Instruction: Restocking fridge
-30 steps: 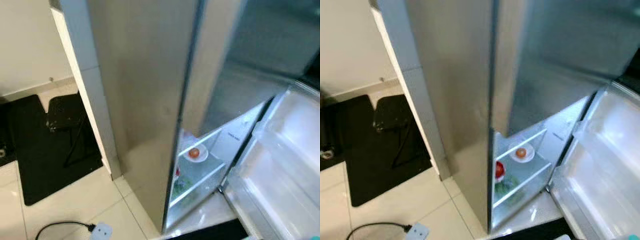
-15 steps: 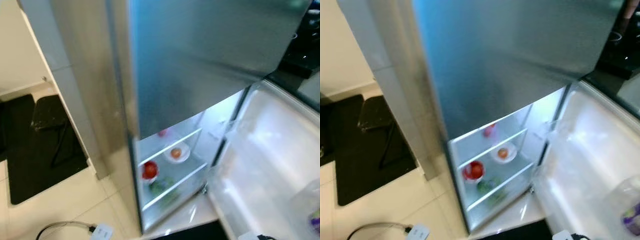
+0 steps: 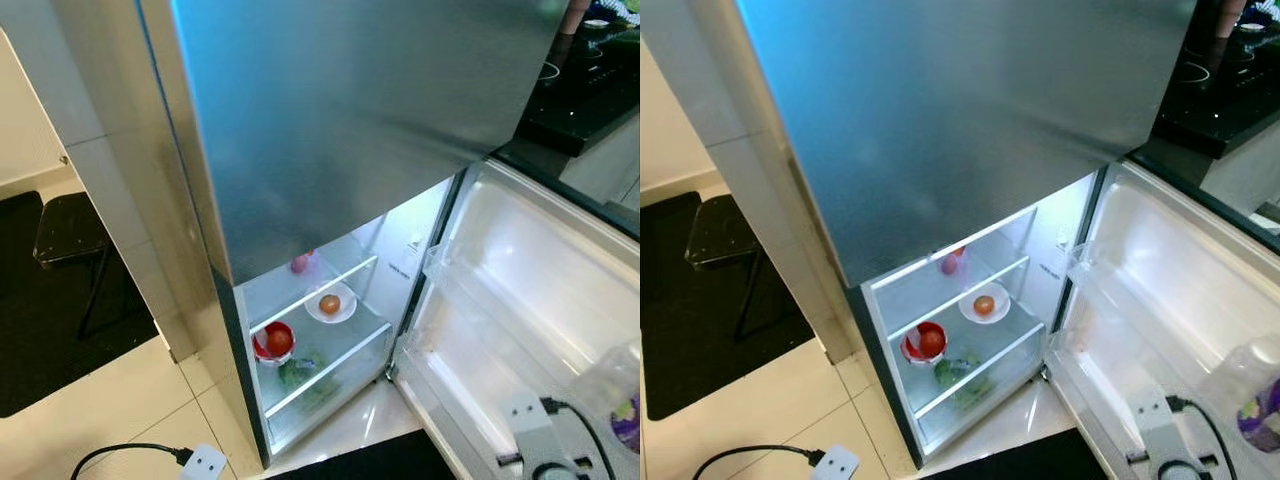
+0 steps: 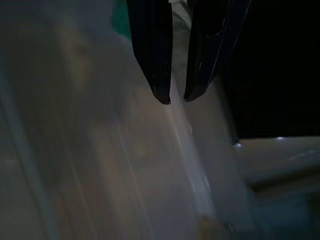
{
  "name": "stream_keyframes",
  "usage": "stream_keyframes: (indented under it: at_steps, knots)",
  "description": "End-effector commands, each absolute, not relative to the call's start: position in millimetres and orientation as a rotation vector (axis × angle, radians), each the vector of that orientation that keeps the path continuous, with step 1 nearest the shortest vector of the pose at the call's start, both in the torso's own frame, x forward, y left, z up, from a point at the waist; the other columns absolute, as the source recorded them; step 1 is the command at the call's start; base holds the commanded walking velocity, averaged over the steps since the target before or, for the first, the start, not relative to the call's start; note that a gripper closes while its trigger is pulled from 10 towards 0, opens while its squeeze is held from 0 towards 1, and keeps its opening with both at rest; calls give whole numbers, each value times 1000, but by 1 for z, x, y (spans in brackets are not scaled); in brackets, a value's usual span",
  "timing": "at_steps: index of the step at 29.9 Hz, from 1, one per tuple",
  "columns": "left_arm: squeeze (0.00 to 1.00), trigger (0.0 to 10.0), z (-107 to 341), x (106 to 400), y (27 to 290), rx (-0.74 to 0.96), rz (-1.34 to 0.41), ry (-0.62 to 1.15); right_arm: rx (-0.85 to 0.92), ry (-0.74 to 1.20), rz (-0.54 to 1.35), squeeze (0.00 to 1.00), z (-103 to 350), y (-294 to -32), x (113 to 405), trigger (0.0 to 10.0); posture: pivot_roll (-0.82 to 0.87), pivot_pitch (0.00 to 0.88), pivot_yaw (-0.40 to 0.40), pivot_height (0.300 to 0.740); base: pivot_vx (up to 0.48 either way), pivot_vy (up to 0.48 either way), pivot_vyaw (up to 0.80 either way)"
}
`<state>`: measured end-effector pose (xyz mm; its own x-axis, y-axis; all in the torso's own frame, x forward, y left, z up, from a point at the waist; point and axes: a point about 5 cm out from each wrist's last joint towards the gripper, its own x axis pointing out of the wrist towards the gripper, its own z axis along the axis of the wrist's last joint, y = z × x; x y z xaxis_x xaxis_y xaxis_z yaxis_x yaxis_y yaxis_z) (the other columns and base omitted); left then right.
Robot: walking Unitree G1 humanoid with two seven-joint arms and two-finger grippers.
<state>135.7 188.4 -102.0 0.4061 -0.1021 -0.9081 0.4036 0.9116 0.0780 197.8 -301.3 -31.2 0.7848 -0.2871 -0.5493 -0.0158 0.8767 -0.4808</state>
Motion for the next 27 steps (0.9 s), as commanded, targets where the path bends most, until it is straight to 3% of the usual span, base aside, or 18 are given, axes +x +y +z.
stream_keyframes:
  at_steps: [1,8,19,27]
  knots:
    - [0,10000,-109,120,162,241,-410,1151,-477,670,-99,0,-35,-295,197,10000,7,45,-47,740,0,0,0]
    - [0,10000,-110,119,162,241,-408,1152,-472,724,31,0,-48,-277,188,10000,8,45,-47,740,0,0,0]
    - [0,10000,-109,121,163,243,-393,1141,-410,975,7,0,-79,-272,136,10000,11,39,-48,740,0,0,0]
    - [0,10000,-109,121,161,237,-394,1137,-373,1075,14,0,-91,-267,106,10000,9,39,-44,740,0,0,-788]
